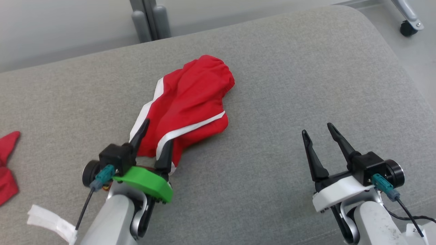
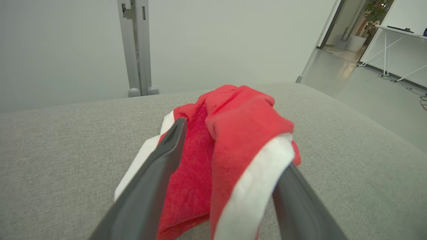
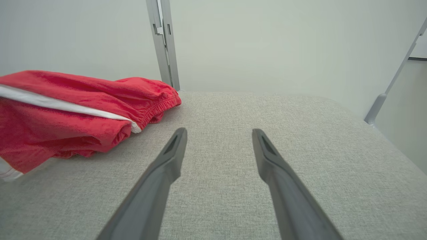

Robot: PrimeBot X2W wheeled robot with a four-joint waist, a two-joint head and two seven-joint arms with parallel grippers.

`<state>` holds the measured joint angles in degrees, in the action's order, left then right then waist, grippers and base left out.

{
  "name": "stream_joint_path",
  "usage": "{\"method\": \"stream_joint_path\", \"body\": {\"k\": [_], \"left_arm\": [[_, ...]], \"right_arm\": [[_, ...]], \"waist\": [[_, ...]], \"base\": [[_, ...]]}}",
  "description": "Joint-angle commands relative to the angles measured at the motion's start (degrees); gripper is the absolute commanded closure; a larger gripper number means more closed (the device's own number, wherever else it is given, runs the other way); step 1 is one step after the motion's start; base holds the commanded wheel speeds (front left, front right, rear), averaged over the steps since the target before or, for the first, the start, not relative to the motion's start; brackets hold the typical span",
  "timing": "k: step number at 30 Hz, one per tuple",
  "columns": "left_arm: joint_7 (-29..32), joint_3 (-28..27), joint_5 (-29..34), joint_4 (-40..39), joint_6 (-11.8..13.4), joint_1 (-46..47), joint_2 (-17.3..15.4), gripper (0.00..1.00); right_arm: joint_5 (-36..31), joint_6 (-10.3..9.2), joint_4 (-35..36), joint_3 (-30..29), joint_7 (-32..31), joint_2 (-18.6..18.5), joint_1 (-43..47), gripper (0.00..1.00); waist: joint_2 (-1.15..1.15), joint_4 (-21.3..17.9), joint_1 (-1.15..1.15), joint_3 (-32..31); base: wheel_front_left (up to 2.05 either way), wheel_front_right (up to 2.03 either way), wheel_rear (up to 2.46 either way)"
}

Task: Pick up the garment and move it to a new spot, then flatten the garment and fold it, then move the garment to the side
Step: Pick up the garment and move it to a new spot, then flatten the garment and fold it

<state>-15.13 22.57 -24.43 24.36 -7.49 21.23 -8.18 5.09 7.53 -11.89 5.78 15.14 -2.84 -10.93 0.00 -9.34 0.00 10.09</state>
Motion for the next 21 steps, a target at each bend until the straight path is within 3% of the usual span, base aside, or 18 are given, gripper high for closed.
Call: {"method": "stream_joint_path", "body": {"k": [1,14,21], "left_arm": [[0.0,-0.9,0.6,0.2,0.1,-1.8,0.2,0.0],[0.0,-15.5,7.9,-2.3,0.1,-16.6,3.6,0.0],[0.0,-17.7,9.9,-5.1,0.1,-20.9,4.9,0.0]], "right_arm": [[0.2,-0.08,-0.2,-0.3,0.0,-0.1,1.2,0.0],[0.4,-0.08,-1.6,-1.6,0.0,-0.2,5.5,0.0],[-0.1,-0.08,-2.0,-1.6,0.0,-0.2,6.7,0.0]], "waist": [[0.0,1.5,0.0,-1.5],[0.0,4.6,0.0,-7.6],[0.0,5.9,0.0,-7.4]], "base": [[0.0,0.0,0.0],[0.0,0.0,0.0],[0.0,0.0,0.0]]}}
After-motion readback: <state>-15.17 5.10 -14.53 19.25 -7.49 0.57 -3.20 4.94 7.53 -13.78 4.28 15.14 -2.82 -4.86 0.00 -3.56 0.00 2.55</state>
